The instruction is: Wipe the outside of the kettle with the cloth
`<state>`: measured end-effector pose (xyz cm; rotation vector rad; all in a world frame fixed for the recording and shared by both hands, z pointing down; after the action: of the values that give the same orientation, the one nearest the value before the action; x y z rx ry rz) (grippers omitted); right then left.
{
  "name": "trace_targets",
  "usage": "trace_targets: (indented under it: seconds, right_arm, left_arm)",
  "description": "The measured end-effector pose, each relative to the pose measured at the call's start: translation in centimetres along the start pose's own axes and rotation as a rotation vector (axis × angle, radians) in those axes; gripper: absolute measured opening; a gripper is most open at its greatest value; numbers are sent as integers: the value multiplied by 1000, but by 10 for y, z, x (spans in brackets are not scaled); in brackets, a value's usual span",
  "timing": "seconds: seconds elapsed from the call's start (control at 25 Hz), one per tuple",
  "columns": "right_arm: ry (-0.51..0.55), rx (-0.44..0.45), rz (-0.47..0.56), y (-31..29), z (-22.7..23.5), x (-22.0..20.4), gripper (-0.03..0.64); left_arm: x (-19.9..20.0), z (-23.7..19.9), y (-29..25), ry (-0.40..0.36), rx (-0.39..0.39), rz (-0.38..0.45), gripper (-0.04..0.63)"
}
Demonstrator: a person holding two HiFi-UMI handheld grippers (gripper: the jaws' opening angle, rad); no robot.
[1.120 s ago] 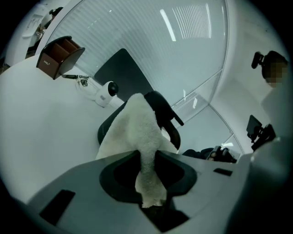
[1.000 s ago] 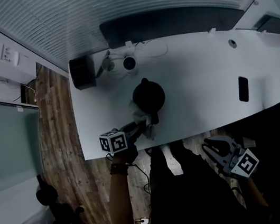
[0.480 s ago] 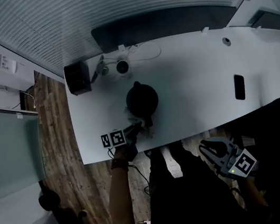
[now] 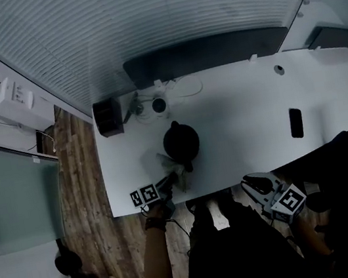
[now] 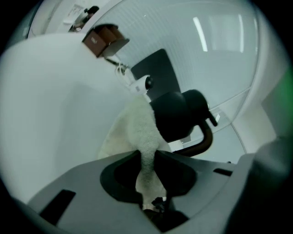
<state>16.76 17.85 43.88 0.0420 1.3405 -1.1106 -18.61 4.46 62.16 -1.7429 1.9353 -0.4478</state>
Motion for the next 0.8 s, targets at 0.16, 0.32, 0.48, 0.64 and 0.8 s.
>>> trace_targets:
  seconds: [0.16,0.32,0.48,0.64,0.8]
  right_arm:
    - [9,-42,57,-4,7,11,51]
    - [213,-110,182,-12,-13,38,51]
    - [303,-155,277,-20,-40,52,49]
    - [310,-170,301,-27,-62,57,1]
    - [331,-196,328,-28,-76,62,0]
  left_arm:
    - [-26,56,77,-318,119,235,100]
    - [-70,136,138,-667,251,594,100]
    - [-112,191,151,-843,305,794,98]
    - [-120,214,138,-974,293,751,100]
    - [-119,216,142,-1028,315,749,100]
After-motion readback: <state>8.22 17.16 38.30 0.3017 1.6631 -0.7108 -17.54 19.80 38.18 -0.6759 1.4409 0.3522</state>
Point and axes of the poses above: the fingertips, and each gripper's own axes: y backward along the fingers, z to its right, x out of its top, the point moved 10 cm from there along y, backward along the fingers, and after that the axes turned 14 degrees about -z, right-handed, at the moved point
